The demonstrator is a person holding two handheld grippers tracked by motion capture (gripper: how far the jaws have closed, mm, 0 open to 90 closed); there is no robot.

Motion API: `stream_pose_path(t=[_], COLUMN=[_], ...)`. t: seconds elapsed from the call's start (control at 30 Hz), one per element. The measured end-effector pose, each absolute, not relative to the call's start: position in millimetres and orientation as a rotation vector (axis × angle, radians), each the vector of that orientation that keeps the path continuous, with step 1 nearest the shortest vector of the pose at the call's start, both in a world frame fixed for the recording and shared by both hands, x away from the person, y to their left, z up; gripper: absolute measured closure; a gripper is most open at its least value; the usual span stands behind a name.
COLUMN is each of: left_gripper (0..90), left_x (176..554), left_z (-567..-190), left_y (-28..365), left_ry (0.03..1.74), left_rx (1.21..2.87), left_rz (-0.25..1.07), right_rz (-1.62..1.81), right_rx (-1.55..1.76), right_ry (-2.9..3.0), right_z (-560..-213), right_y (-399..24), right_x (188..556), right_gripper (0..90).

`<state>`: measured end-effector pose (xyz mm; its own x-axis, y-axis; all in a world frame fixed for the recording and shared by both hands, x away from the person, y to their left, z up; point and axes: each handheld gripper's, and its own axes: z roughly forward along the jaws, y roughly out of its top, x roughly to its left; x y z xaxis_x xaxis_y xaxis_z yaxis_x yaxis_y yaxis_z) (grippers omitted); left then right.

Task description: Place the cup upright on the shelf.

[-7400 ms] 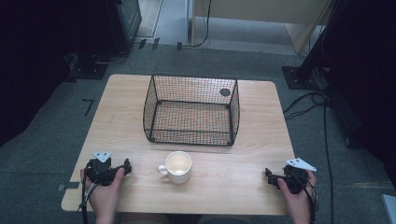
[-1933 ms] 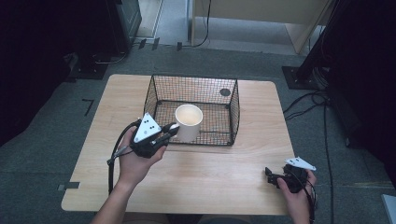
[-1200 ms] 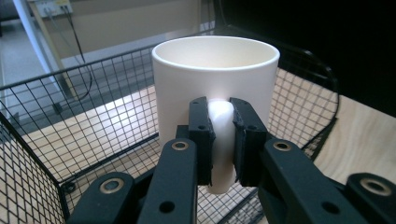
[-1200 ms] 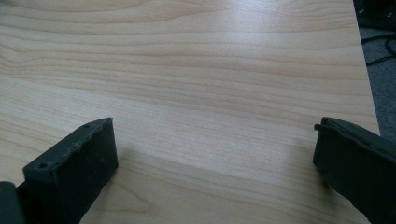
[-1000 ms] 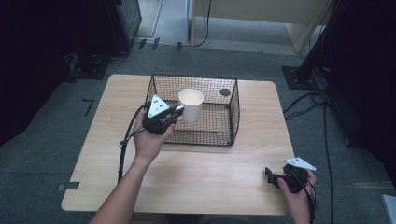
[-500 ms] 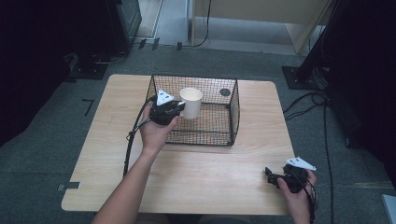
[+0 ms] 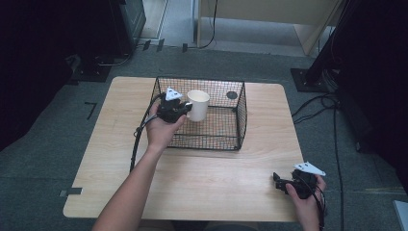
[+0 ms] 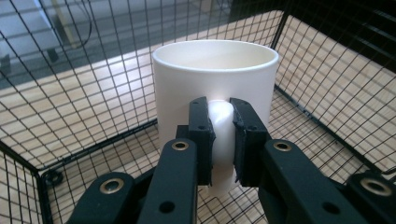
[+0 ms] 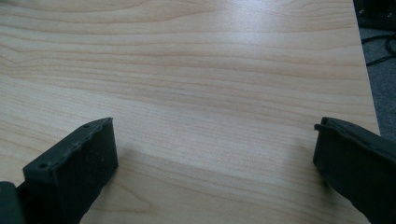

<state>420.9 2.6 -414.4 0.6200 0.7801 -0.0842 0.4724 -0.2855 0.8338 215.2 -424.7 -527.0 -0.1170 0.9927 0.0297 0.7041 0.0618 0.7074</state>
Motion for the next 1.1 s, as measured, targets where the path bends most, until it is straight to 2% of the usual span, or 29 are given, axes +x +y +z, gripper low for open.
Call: stream_pose_path(t=[0.57, 1.1], left_gripper=[80.9, 80.5], left_x=[428.4, 423.7], left_z=[-424.8, -424.1], left_y=[-2.4, -1.7], left_ry=[1.026, 1.075], left_rx=[2.086, 2.236], left_rz=[0.446, 0.401], right_rz=[0.808, 0.808], right_rx=[1.684, 1.684], right_ry=[1.878, 1.878], right_z=[-527.0, -527.0], right_y=[-425.0, -424.9], right_x=[215.4, 215.4], right_gripper=[0.0, 0.0])
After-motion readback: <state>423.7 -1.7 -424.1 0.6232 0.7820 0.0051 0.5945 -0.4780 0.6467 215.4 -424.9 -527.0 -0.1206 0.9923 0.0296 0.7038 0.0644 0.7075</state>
